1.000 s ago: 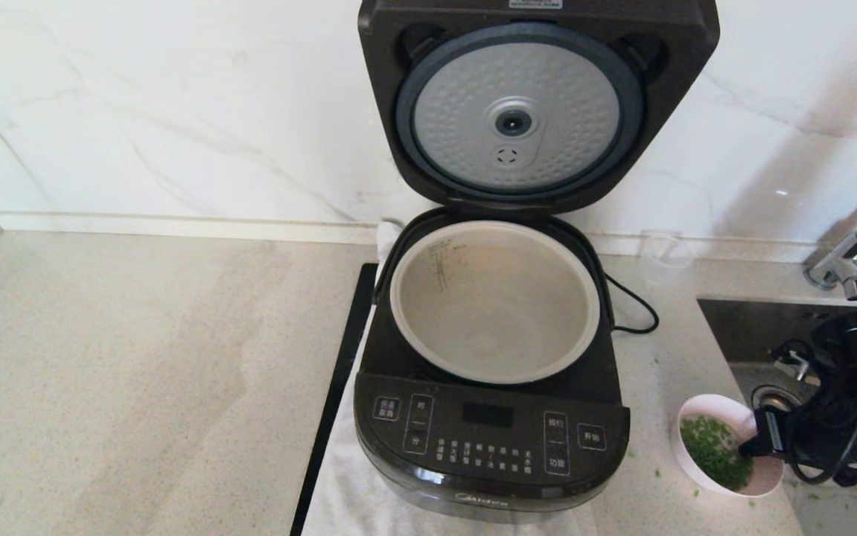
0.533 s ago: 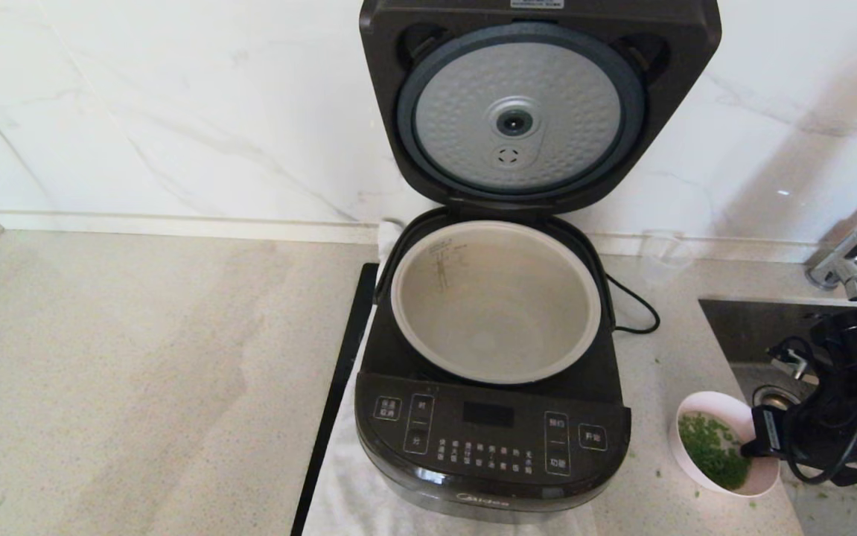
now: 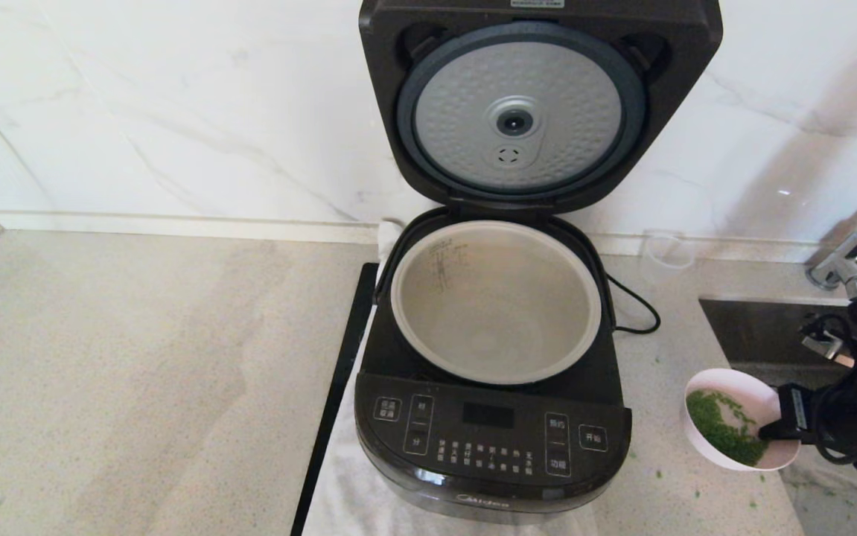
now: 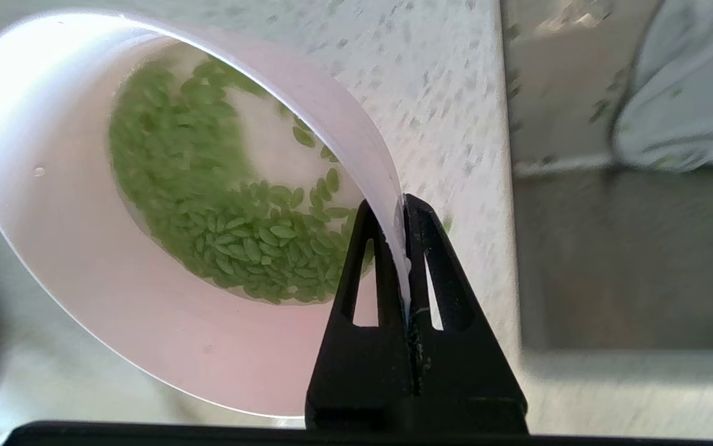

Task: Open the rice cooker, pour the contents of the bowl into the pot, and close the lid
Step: Fill a bowl with water from the tap

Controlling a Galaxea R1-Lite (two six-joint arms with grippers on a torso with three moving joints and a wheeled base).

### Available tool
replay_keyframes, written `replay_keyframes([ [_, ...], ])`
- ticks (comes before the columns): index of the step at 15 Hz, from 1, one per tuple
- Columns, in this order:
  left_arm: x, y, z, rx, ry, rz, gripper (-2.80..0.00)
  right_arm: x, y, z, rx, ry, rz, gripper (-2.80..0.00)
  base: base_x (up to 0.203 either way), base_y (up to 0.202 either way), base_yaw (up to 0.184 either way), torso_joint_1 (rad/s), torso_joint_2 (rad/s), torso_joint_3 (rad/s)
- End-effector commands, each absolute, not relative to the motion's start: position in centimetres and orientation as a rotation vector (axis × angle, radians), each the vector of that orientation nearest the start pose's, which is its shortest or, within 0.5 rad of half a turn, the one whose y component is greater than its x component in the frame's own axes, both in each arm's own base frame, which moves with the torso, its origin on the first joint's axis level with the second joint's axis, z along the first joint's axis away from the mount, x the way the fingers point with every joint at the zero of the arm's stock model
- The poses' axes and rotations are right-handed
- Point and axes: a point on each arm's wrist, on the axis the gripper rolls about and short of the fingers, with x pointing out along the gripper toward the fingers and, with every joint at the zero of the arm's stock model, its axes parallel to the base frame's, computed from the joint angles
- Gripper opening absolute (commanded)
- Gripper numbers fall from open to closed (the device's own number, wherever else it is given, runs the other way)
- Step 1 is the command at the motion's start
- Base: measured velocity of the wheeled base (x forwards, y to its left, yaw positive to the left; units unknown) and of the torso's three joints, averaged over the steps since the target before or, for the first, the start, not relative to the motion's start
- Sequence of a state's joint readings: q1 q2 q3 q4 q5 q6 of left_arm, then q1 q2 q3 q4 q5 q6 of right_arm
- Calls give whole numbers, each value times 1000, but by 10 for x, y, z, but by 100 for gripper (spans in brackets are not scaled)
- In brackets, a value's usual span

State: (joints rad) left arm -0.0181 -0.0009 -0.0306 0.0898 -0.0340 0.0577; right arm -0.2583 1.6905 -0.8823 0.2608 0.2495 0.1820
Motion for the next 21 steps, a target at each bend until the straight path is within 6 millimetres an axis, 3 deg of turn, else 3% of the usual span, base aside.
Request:
replay_keyframes([
  [1, -26, 0, 75, 58, 57, -54, -280, 246, -76, 154, 496, 986, -100, -280, 0, 0, 0, 0, 0, 0],
  [6, -26, 0, 75, 58, 57, -54, -280, 238, -137, 156, 635, 916, -235, -280, 0, 0, 0, 0, 0, 0],
  [12, -26, 0, 75, 58, 57, -54, -280, 229, -223, 136, 759, 866, -438, -280, 0, 0, 0, 0, 0, 0],
  [21, -26, 0, 75, 58, 57, -54, -280, 211, -319, 98, 880, 816, -622, -280, 0, 0, 0, 0, 0, 0],
])
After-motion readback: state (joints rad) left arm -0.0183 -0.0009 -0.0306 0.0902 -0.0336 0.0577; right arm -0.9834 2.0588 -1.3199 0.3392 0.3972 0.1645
